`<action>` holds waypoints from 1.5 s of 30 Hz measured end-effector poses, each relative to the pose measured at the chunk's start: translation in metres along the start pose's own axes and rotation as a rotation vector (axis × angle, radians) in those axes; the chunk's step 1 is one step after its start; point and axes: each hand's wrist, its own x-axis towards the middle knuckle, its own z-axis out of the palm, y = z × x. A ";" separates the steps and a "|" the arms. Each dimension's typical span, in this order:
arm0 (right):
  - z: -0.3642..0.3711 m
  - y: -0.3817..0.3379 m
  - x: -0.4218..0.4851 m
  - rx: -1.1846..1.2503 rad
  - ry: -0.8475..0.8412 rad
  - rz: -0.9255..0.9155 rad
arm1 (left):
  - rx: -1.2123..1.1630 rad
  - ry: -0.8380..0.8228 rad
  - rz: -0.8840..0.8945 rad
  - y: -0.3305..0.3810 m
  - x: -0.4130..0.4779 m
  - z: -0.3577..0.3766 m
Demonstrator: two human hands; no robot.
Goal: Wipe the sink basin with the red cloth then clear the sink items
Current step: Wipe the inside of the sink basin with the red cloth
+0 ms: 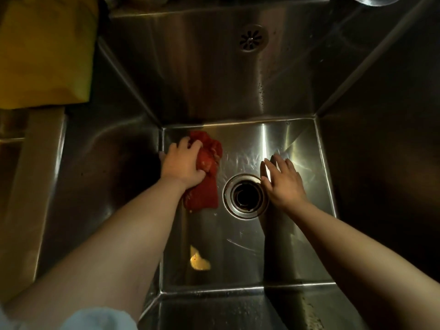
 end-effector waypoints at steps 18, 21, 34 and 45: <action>0.001 0.000 0.002 -0.039 -0.032 0.007 | 0.255 -0.198 0.072 -0.001 0.025 0.011; 0.000 0.001 -0.001 -0.048 -0.031 -0.009 | 0.306 -0.186 0.071 -0.001 0.025 0.009; -0.004 0.008 -0.023 -0.036 -0.081 0.024 | 0.512 -0.227 -0.002 0.007 -0.036 0.013; 0.000 0.006 -0.042 -0.023 -0.223 0.036 | 0.508 -0.300 0.143 -0.005 -0.066 0.018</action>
